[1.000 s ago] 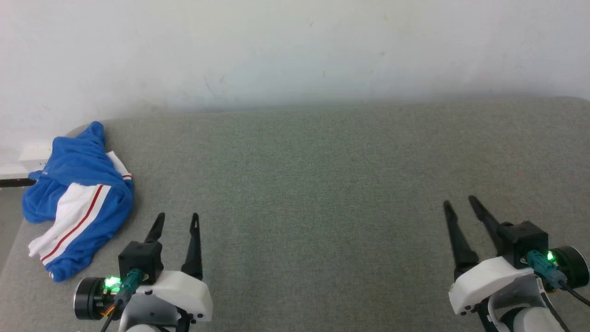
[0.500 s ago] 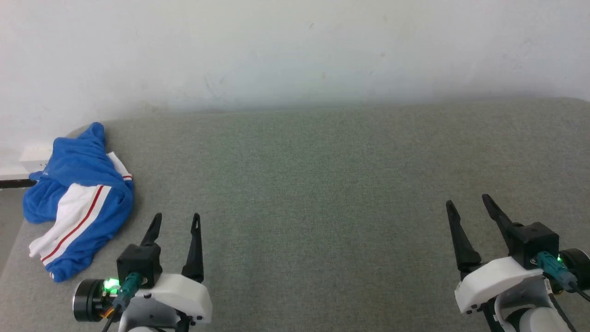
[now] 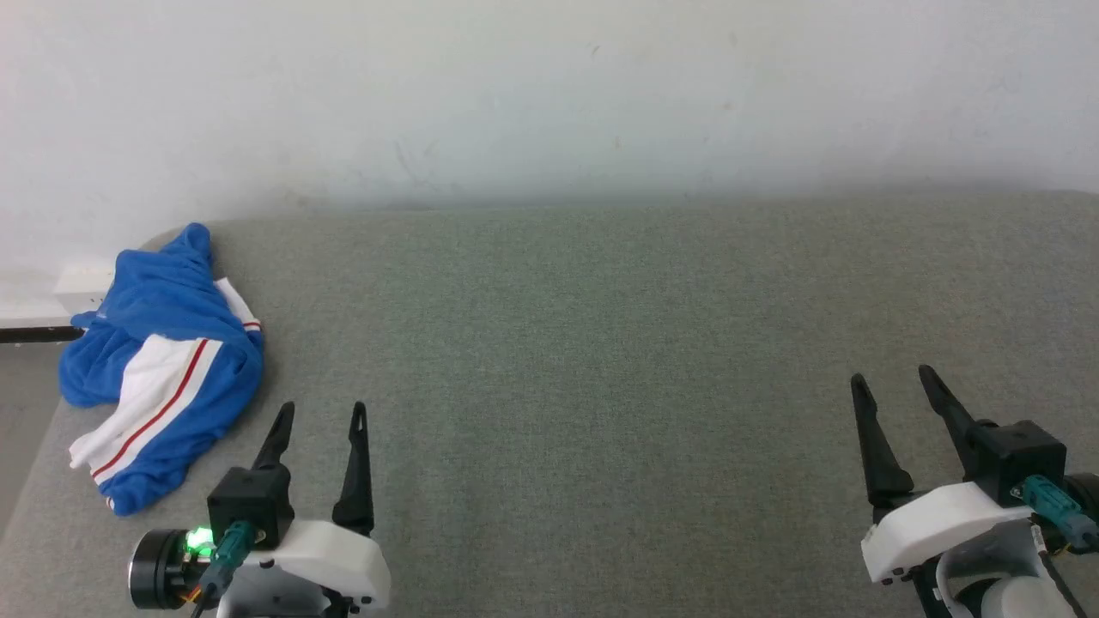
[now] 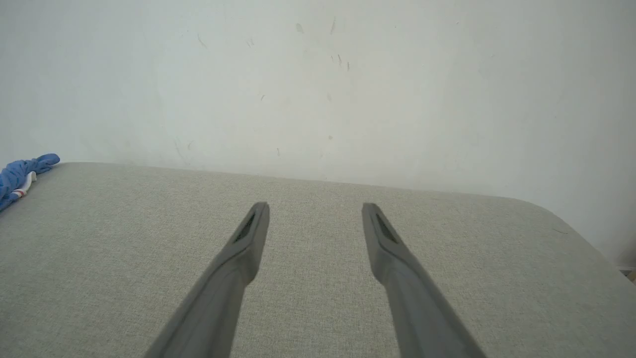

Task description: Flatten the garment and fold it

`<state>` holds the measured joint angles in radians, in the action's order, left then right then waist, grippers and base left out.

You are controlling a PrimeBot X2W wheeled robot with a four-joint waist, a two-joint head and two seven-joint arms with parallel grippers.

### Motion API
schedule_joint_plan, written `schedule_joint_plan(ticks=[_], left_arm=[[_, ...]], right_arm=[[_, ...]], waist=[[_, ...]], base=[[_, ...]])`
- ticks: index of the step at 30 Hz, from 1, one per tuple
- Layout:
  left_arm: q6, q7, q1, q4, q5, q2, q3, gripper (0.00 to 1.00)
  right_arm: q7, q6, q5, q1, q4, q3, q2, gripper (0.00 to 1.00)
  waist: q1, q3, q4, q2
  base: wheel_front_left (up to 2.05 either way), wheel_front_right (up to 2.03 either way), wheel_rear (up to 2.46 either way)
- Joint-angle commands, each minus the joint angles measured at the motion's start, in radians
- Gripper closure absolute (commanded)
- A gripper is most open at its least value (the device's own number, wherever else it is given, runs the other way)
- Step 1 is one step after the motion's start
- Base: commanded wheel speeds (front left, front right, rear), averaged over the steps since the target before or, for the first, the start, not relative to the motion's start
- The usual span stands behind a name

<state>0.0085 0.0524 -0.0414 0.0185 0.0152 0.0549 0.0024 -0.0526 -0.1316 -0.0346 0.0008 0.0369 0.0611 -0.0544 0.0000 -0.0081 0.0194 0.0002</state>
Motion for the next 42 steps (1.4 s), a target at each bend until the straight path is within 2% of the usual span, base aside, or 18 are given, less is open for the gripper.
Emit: schedule_joint_plan(ticks=[1,20,42], left_arm=[[-0.003,0.011,-0.014,0.008,0.01,-0.001,0.008,0.0],[0.002,0.05,-0.04,0.016,0.023,-0.002,0.022,0.0],[0.007,0.094,-0.082,0.012,0.037,-0.003,0.029,0.0]], right_arm=[[-0.011,0.0,-0.007,0.01,0.005,0.005,0.001,0.0],[-0.05,0.0,-0.021,0.013,0.039,0.006,0.002,0.0],[-0.094,0.001,-0.032,0.018,0.107,-0.025,0.002,0.0]], waist=[[0.0,-0.001,0.005,-0.0002],[0.0,-0.006,0.082,-0.0002],[0.0,-0.031,0.22,-0.0002]], base=[[0.0,0.0,0.0],[0.0,0.0,0.0],[0.0,0.0,0.0]])
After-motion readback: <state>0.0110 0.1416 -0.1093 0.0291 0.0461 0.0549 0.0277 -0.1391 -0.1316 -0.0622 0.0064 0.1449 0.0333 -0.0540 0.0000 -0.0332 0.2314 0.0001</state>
